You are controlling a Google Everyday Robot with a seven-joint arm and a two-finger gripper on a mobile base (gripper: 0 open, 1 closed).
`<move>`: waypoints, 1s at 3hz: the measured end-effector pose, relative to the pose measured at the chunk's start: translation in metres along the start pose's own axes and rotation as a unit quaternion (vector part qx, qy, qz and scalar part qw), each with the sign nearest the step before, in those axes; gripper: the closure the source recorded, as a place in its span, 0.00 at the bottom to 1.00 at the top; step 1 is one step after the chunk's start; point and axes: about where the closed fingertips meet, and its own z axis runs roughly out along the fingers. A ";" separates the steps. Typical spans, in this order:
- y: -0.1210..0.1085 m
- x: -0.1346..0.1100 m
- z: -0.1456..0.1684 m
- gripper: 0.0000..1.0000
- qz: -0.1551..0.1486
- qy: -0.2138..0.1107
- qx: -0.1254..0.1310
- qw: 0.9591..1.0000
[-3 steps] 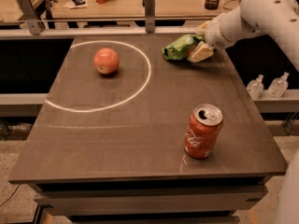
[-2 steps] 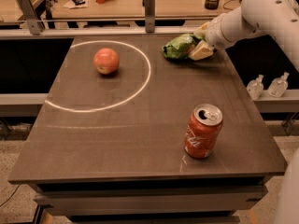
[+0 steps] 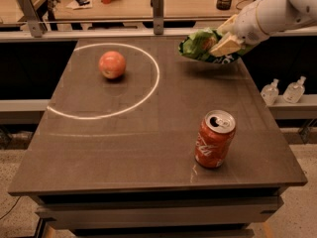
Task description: Move green rice chip bag near coke can
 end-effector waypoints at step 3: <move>0.033 -0.047 -0.116 1.00 0.035 0.009 -0.096 0.995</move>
Offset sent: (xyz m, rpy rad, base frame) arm -0.1071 -0.0251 0.1082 0.0025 0.2194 0.0802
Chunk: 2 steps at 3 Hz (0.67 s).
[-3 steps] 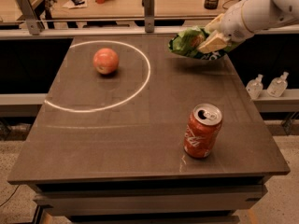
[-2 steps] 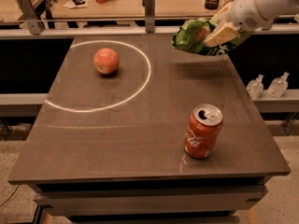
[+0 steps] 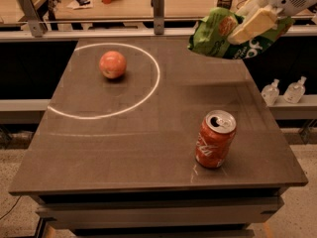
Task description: Move green rice chip bag near coke can
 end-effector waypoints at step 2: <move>0.059 -0.007 -0.019 1.00 0.063 0.024 -0.072 0.995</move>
Offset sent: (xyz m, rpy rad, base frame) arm -0.1110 0.0196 -0.0170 0.0021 0.3479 -0.0311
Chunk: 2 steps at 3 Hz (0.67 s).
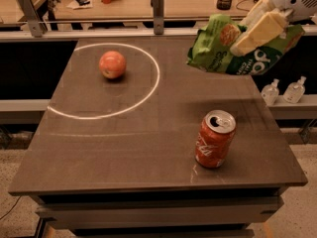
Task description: Move green rice chip bag near coke can
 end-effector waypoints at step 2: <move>0.047 0.025 0.032 1.00 0.034 0.035 -0.042 0.998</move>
Offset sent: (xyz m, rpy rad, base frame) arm -0.0711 0.0173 -0.0820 -0.0690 0.2163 0.0054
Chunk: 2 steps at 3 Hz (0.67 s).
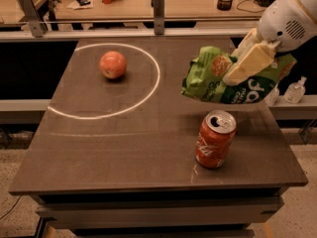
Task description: Move green rice chip bag near coke can
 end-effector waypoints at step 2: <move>0.021 0.018 0.029 1.00 0.011 0.018 -0.027 0.999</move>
Offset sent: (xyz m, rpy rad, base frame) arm -0.0310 0.0078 -0.0513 -0.0226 0.1073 0.0212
